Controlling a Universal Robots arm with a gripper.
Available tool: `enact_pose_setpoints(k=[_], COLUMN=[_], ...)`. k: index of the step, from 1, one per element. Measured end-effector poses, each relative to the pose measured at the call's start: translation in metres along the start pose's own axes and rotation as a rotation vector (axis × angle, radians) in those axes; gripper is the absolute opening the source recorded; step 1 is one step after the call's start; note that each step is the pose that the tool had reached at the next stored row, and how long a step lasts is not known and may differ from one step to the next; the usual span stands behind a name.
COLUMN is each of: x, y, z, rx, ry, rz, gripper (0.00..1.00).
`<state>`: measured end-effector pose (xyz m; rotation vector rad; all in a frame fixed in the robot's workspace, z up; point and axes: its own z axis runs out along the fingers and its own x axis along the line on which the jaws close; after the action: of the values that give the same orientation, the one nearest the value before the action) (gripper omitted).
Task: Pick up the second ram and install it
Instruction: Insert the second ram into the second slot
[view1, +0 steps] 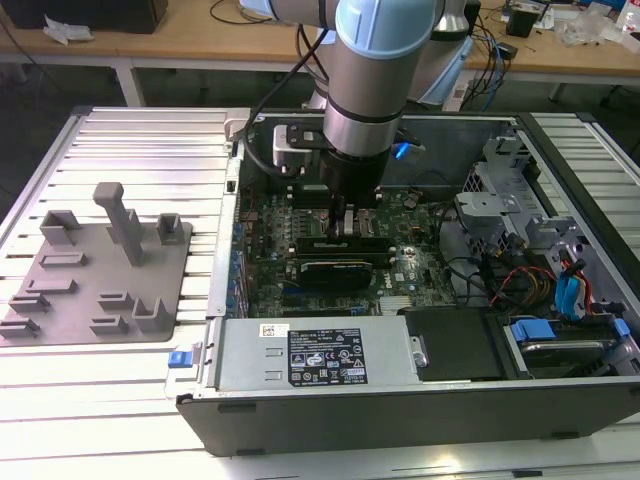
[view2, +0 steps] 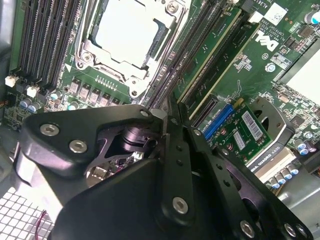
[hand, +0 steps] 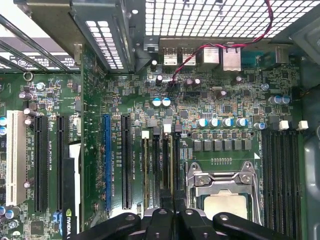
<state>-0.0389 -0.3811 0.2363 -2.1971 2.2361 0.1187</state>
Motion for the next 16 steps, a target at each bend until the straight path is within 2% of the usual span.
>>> enact_pose_setpoints(k=[16], x=[0.0001], y=[-0.0012], z=[0.0016], rx=[-0.0001], ry=[-0.0013], rz=[-0.003], gripper=[0.09])
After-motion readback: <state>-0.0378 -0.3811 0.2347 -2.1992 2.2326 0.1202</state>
